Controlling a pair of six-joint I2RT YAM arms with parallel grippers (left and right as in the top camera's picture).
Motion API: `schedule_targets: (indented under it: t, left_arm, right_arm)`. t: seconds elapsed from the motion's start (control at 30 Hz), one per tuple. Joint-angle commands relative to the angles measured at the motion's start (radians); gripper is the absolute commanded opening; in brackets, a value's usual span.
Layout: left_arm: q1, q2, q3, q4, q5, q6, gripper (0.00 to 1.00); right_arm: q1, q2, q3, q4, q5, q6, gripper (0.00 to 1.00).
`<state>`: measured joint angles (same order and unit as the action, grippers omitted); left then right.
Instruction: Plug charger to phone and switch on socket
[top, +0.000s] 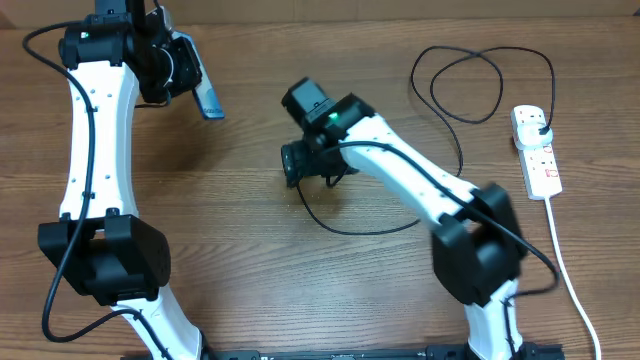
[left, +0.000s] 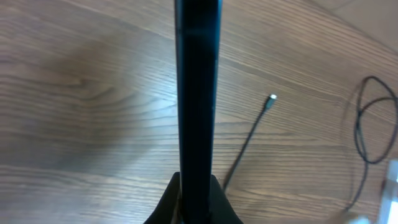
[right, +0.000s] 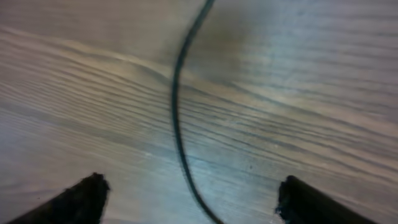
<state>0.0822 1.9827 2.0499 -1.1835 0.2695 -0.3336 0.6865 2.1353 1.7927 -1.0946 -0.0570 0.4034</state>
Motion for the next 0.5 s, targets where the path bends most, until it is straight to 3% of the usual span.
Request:
schedule_targets:
  t: [0.0,0.37,0.47]
  left_arm:
    - [0.008,-0.008,0.013,0.005,-0.025,-0.003,0.04]
    - [0.008,-0.008,0.013,0.001,-0.025,-0.003,0.04]
    - [0.008,-0.008,0.013,-0.005,-0.025,-0.003,0.04]
  right_arm:
    - [0.054,0.069,-0.008,0.003,0.018,-0.027,0.83]
    - [0.1,0.11,-0.016,0.035,0.086,-0.007,0.52]
    - [0.099,0.115,-0.042,0.051,0.086,-0.007,0.5]
